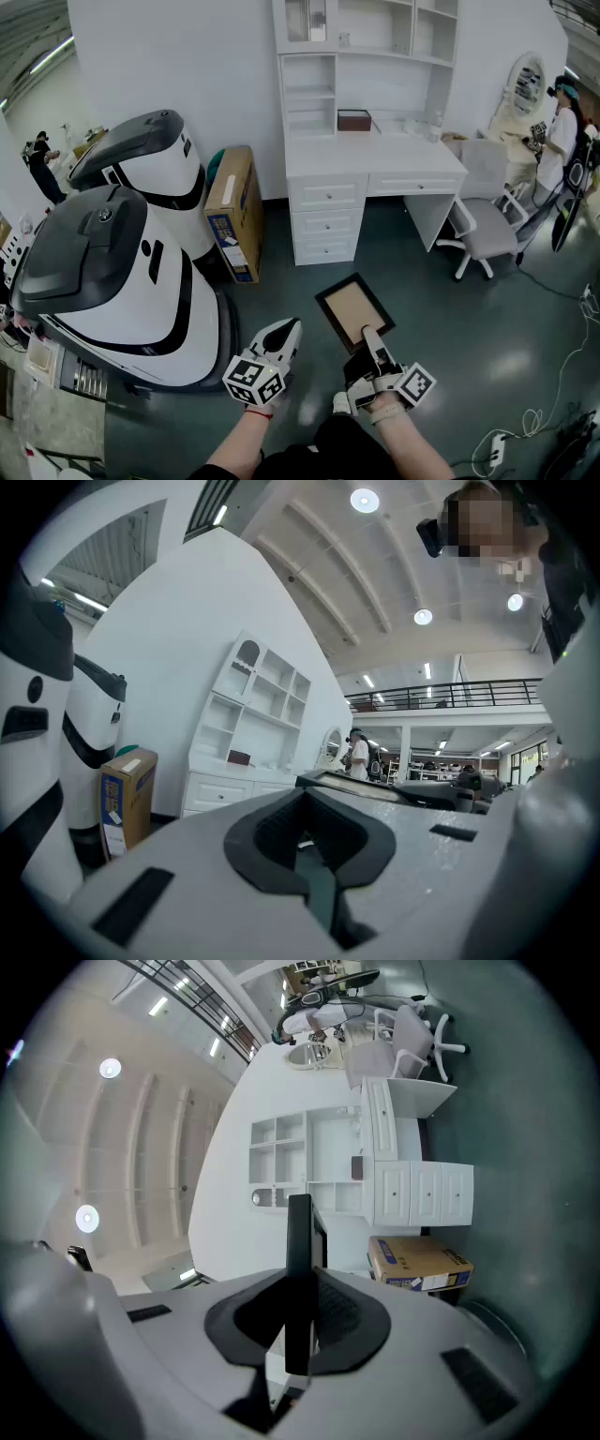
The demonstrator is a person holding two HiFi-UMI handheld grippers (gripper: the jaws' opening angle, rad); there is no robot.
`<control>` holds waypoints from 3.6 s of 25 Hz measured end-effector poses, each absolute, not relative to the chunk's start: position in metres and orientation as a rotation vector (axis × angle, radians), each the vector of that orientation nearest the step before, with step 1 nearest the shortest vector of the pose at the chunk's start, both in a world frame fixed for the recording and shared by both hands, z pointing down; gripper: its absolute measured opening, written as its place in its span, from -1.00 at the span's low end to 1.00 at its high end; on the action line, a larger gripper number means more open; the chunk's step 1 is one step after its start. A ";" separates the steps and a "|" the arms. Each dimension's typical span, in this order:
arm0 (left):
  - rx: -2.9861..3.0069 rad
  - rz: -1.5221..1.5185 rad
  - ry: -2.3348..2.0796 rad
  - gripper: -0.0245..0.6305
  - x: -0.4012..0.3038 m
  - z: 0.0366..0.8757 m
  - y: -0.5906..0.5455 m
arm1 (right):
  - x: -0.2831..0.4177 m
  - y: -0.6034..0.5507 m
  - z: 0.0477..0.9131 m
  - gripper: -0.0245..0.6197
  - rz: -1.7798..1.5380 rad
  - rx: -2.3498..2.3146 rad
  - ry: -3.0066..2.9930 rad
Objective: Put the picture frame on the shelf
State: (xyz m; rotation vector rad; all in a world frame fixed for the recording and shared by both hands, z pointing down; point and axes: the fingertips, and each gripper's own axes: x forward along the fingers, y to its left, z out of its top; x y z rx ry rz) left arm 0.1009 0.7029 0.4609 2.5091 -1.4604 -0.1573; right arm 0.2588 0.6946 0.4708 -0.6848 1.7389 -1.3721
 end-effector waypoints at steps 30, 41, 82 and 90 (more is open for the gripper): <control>2.443 -0.172 -1.571 -0.92 0.136 0.461 0.458 | 0.276 0.439 0.475 -0.77 -1.447 -0.584 1.793; 2.446 -0.178 -1.543 -0.92 0.109 0.472 0.364 | 0.249 0.354 0.484 -0.77 -1.448 -0.602 1.765; 2.502 -0.196 -1.382 -0.92 -0.050 0.483 0.052 | 0.072 0.057 0.498 -0.77 -1.435 -0.634 1.730; 2.512 -0.183 -1.397 -0.92 -0.058 0.480 -0.006 | 0.061 -0.007 0.499 -0.77 -1.441 -0.632 1.727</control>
